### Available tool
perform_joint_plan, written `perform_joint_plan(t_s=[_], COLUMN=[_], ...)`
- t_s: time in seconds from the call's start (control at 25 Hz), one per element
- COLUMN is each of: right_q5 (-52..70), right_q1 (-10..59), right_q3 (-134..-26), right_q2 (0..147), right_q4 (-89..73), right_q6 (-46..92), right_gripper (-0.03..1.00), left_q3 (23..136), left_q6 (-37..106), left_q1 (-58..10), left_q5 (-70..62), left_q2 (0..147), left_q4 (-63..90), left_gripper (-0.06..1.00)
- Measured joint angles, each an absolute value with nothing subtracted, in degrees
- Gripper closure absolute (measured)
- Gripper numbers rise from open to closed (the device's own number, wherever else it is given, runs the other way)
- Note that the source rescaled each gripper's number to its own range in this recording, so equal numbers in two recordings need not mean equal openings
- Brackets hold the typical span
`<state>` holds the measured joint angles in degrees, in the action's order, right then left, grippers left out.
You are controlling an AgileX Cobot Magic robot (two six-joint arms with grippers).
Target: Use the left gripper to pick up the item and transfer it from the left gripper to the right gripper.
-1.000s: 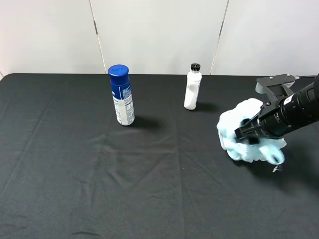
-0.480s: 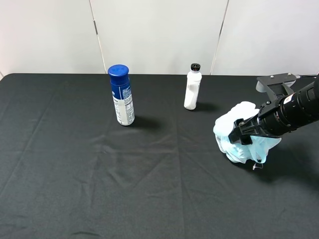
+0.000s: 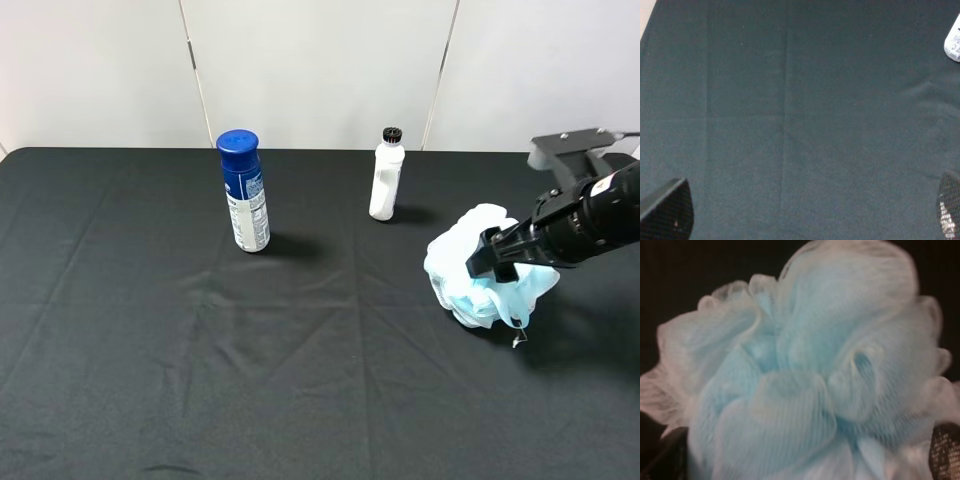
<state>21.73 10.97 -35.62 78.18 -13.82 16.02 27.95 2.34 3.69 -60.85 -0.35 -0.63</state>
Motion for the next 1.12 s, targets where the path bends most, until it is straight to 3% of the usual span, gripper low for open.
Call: perform_joint_plan(t_s=[0.68,1.12], right_q5=[33.3,51.8], right_q1=[11.0,11.0], right_q3=[-35.8,-50.1], right_q2=[59.2,55.9], right_q4=[-13.8,-13.6], right_q6=[15.8,13.1], right_gripper=[-0.03,-0.03], left_q3=[27.9,27.9], left_q6=[2.3,2.3], left_q1=[3.7,3.7], left_q5=[-60.9,-60.9], left_q2=[-0.4,-0.4], left_q4=[-0.6,-0.6], left_gripper=[-0.01,-0.01])
